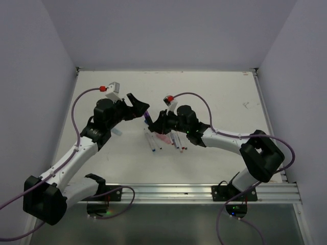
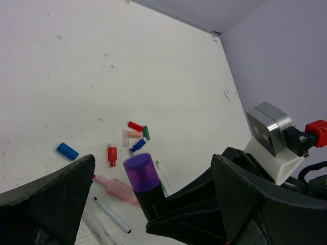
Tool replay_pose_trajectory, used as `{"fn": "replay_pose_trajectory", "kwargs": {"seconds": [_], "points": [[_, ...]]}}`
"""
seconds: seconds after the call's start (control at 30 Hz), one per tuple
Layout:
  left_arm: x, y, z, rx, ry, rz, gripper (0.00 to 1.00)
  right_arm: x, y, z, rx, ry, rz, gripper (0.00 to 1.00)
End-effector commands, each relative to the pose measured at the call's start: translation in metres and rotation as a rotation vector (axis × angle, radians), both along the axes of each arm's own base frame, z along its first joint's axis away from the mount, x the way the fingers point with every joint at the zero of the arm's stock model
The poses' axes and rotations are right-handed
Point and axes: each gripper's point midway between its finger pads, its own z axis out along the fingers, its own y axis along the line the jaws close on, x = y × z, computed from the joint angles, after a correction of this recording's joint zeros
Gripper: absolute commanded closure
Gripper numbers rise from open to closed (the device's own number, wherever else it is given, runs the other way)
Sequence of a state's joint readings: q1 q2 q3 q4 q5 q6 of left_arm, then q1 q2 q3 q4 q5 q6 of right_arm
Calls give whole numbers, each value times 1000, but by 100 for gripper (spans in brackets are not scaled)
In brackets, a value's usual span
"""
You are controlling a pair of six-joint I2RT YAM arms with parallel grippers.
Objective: Open the pen caps
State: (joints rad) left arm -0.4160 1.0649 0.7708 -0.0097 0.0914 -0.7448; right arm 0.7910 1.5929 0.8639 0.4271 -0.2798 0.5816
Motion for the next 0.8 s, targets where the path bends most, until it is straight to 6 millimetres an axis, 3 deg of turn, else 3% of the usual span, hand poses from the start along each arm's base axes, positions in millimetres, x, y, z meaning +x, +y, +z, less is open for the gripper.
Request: {"fn": "replay_pose_trajectory", "kwargs": {"seconds": [0.0, 0.03, 0.1, 0.17, 0.43, 0.57, 0.77], "points": [[0, 0, 29, -29, -182, -146, 3, -13, -2, 46, 101, -97, 106, 100], [-6, -7, 39, -58, -231, -219, 5, -16, -3, 50, 113, -101, 124, 100], [-4, 0, 38, -66, -248, -236, 9, -19, -9, 62, 139, -117, 149, 100], [-13, -8, 48, -81, -312, -334, 17, -23, -15, 72, 163, -139, 183, 100], [-51, -33, 70, -195, -457, -600, 30, -41, -16, 100, 254, -181, 349, 100], [-62, -36, 72, -216, -484, -651, 37, -50, -16, 116, 312, -218, 399, 100], [-68, -37, 77, -237, -505, -677, 50, -55, -15, 120, 321, -227, 445, 100]]}}
